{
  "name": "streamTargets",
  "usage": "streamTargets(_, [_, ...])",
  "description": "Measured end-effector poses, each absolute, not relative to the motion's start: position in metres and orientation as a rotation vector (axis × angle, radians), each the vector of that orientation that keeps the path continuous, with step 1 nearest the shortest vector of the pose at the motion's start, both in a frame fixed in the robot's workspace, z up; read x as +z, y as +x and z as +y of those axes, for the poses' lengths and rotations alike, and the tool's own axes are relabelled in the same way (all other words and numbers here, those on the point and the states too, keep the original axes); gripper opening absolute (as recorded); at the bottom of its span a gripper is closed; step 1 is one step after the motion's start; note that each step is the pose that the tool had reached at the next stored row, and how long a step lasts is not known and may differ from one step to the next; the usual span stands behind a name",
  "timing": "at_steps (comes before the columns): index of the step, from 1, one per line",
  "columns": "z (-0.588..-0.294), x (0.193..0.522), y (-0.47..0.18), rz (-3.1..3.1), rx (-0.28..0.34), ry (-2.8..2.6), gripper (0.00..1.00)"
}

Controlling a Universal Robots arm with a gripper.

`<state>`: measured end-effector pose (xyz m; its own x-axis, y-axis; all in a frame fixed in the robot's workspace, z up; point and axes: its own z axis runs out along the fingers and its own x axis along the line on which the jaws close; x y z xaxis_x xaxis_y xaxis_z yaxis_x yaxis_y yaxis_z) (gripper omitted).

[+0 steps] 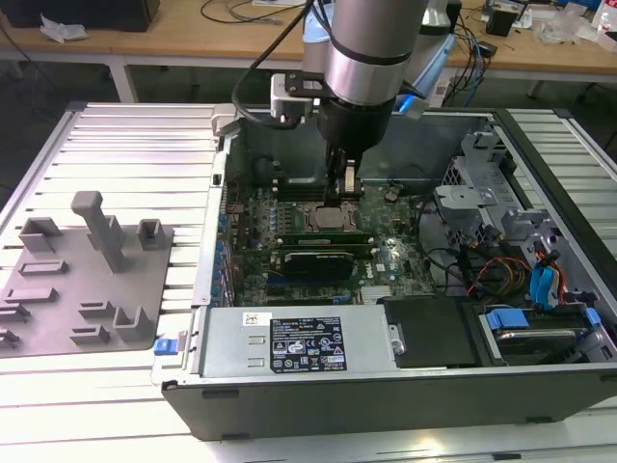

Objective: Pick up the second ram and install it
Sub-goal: 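Press down the second ram until it locks into place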

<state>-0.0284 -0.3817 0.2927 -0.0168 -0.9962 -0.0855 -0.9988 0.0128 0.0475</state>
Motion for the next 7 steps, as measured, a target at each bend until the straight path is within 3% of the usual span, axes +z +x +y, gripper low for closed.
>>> streamTargets(7, [-0.3817,0.2929,-0.0284,2.214,0.149,-2.182,0.11])
